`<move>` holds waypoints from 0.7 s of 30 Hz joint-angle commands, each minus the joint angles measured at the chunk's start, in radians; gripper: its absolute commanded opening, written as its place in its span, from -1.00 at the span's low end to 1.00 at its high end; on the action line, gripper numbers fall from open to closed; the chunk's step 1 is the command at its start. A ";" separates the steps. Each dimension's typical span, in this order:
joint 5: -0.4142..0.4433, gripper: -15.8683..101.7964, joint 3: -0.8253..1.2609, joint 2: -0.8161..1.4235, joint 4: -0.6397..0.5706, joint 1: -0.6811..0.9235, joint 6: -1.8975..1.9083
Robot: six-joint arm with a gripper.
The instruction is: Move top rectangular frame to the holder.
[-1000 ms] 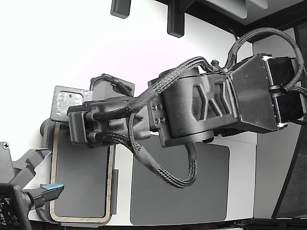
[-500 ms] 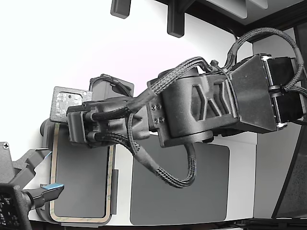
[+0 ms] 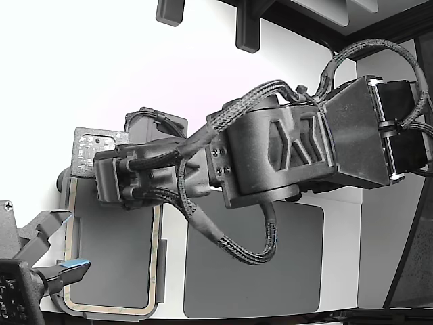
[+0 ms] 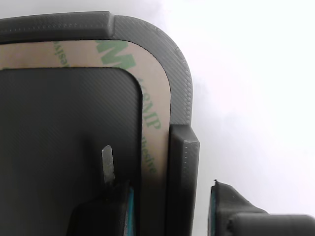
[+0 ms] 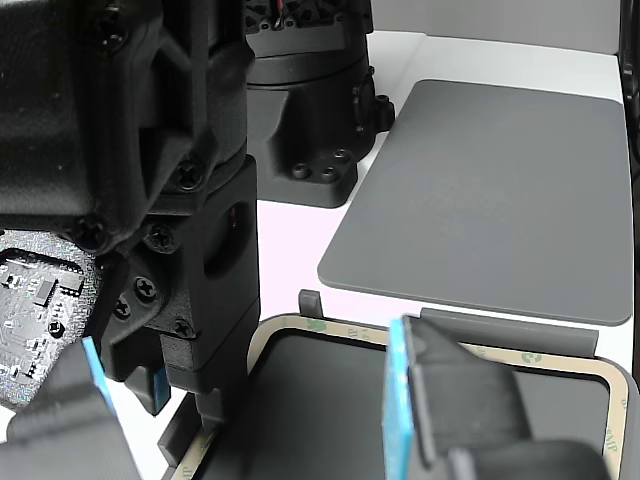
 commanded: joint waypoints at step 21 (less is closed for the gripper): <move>0.094 0.97 0.373 0.482 -0.253 -0.129 -0.117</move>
